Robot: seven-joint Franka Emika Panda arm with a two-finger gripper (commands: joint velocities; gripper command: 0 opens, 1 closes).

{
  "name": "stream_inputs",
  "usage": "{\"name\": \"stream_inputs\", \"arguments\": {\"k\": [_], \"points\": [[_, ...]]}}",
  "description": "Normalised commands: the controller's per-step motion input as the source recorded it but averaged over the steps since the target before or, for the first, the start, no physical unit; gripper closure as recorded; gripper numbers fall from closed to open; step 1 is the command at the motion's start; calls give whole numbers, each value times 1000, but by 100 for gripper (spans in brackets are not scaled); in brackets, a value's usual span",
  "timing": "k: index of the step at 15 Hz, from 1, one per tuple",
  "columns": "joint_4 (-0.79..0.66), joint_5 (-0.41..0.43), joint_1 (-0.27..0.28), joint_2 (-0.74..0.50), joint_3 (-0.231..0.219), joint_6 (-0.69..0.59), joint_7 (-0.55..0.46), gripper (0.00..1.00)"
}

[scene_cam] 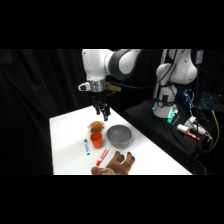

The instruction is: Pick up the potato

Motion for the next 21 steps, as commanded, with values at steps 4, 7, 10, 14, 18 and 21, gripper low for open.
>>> {"name": "stream_inputs", "arguments": {"k": [4, 7, 10, 14, 18, 21], "points": [[79, -5, -85, 82, 17, 66, -46, 0], [218, 38, -163, 185, -41, 88, -127, 0], [284, 97, -173, 218, -41, 74, -145, 0], [260, 125, -132, 268, -6, 102, -114, 0], [200, 169, -123, 311, 29, 153, -107, 0], [162, 196, -139, 291, 75, 123, -123, 0]]}}
